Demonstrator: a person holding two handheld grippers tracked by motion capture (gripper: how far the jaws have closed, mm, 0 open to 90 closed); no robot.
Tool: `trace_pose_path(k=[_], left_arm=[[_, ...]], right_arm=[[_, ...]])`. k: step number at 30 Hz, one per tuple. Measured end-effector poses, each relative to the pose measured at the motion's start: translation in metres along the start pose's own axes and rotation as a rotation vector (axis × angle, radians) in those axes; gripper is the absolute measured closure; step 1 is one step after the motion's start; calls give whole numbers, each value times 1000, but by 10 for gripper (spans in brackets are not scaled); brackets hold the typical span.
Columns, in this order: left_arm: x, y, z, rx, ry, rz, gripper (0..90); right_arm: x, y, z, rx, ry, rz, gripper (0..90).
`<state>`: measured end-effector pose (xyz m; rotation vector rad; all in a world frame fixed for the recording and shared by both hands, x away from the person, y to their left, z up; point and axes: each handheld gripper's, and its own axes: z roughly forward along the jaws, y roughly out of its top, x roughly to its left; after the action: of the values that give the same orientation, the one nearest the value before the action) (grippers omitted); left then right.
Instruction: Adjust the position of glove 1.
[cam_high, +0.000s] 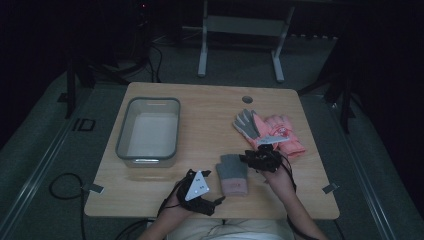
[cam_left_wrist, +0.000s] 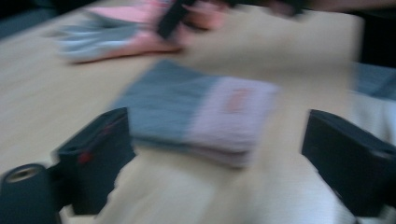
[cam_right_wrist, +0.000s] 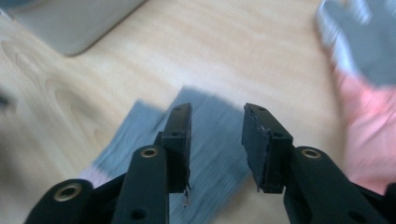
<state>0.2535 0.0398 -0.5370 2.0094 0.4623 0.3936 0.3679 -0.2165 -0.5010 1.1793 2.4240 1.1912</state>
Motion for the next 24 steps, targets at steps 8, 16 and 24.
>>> trace_pose_path(k=[8,16,24], left_arm=[[-3,8,28,84,-99,129,163],[0,8,42,118,-114,205,286],[-7,2,50,154,-74,310,332]], right_arm=[[-22,5,22,35,4,44,568],[-27,-5,38,70,-12,48,480],[-29,-13,48,104,-21,22,407]])
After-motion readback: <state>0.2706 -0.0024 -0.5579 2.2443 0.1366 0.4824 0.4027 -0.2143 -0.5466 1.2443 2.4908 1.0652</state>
